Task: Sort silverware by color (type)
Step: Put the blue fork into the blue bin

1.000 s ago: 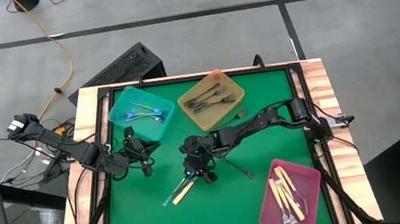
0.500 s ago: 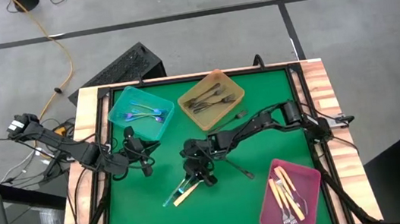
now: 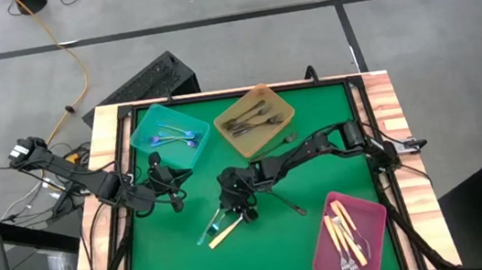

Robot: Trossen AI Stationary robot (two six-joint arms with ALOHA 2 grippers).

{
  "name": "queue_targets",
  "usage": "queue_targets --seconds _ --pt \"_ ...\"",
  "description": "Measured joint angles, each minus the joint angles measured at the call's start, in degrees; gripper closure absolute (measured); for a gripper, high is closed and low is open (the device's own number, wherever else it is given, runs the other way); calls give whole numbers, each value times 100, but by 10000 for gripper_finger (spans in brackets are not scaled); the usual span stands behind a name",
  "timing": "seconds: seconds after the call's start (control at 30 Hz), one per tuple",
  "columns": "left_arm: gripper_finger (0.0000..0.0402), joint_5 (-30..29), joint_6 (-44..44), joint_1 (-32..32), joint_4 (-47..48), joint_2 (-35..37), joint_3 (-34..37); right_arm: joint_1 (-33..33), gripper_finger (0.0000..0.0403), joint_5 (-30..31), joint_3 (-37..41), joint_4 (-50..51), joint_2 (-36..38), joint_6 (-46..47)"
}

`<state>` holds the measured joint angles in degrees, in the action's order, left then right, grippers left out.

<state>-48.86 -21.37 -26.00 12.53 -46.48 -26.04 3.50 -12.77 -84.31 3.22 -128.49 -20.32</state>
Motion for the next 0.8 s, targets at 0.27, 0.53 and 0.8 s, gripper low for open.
queue_targets --seconds 0.27,0.53,0.8 --pt "377 -2 31 0 0 -2 0 -30 271 -81 8 -44 10 -62" --pt "377 -2 63 0 0 -1 0 14 272 -328 -118 -94 20 -116" --pt "377 -2 63 0 -2 -2 0 114 272 -342 -153 -107 17 -227"
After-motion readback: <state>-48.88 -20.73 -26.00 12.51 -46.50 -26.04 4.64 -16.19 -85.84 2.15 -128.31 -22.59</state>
